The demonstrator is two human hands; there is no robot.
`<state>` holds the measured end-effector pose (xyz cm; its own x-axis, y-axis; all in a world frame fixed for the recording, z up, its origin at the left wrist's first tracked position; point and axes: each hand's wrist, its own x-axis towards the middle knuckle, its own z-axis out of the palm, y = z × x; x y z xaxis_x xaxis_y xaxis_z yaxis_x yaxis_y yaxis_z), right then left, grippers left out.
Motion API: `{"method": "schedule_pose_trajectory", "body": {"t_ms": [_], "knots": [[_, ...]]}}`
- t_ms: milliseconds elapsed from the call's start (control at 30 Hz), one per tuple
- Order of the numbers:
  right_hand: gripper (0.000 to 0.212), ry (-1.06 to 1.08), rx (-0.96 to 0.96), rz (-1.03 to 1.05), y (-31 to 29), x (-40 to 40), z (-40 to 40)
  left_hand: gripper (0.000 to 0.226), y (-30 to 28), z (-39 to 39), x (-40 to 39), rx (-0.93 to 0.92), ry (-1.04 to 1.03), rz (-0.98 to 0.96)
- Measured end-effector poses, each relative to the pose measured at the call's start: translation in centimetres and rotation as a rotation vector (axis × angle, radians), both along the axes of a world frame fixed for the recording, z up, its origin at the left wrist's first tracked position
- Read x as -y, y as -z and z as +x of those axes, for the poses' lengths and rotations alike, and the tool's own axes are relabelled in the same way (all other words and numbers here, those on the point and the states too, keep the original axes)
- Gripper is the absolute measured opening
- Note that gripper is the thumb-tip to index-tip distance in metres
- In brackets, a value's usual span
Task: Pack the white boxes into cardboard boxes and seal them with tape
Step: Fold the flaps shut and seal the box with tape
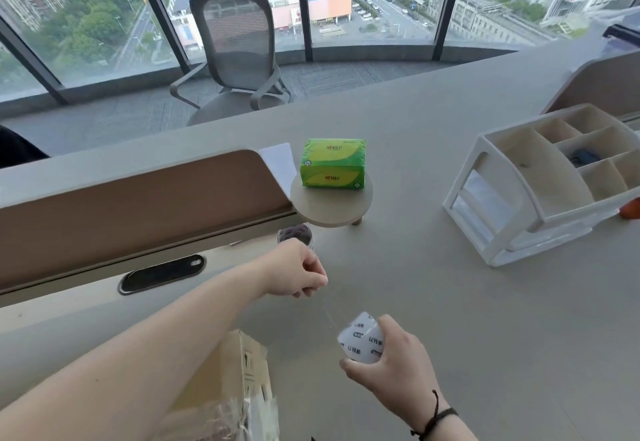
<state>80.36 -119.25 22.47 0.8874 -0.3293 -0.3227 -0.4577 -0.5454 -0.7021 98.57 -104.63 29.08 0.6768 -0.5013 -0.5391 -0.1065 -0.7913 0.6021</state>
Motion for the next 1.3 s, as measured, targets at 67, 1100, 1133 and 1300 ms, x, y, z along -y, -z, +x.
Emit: {"method": "schedule_pose_trajectory", "body": {"t_ms": [67,1100,1133,1300], "knots": [[0.050,0.065,-0.011,0.016,0.1,-0.3,1.8,0.011,-0.4,1.9,1.4,0.129,0.085,0.068],[0.036,0.169,-0.149,0.134,4.0,7.0,15.1,0.008,2.5,12.1,11.4,0.481,0.212,0.161],[0.035,0.166,-0.148,0.134,4.1,7.0,15.2,0.010,2.6,11.9,11.2,0.490,0.188,0.151],[0.035,0.175,-0.133,0.137,4.4,6.9,15.1,0.039,3.5,10.3,10.2,0.607,0.096,0.038]]}}
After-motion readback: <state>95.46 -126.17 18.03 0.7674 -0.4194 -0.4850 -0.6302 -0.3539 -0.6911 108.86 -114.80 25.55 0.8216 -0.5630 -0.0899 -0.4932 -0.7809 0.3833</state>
